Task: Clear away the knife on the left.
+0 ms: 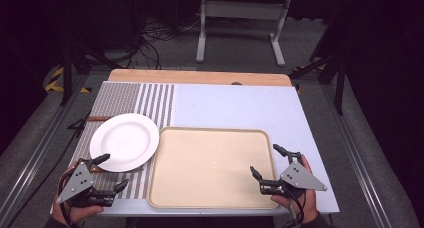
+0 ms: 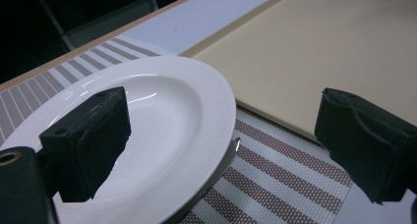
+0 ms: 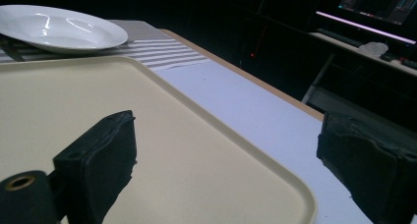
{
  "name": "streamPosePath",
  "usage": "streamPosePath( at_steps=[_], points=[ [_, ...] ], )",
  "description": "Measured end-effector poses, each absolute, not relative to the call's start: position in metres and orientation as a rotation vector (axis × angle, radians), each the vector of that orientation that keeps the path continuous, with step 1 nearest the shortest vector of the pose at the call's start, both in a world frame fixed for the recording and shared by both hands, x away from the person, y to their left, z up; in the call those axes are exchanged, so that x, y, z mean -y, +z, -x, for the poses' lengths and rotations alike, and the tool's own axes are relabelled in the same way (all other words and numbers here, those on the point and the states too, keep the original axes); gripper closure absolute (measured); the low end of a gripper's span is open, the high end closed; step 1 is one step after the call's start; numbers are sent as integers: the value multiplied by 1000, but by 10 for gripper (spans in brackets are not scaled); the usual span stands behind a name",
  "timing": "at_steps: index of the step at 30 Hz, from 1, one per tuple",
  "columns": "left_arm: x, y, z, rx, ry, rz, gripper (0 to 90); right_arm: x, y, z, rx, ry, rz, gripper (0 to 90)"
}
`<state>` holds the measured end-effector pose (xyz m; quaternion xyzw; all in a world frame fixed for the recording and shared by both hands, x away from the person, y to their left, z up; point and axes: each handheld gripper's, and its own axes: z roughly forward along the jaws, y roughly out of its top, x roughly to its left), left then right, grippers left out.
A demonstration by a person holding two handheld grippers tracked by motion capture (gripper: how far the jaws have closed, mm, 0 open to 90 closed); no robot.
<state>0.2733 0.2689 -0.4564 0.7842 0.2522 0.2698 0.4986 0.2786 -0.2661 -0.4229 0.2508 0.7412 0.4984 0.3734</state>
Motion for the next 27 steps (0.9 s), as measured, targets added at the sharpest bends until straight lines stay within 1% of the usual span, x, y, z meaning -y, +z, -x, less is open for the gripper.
streamPosePath(
  at_steps=[6, 14, 17, 23, 27],
  points=[
    [-273, -453, -274, -620, 664, -1911, 71, 263, -424, -279, -1908, 1266, -632, 87],
    [-289, -453, -274, -656, 671, -1924, 55, 260, -425, -284, -1923, 1250, -632, 87],
    [-297, -455, -276, -677, 676, -1971, 58, 259, -423, -284, -1919, 1250, -628, 87],
    [-320, -463, -287, -769, 641, -2018, 59, 261, -425, -289, -1926, 1253, -643, 87],
    [-328, -470, -293, -804, 620, -2052, 69, 263, -425, -289, -1927, 1251, -650, 87]
  ],
)
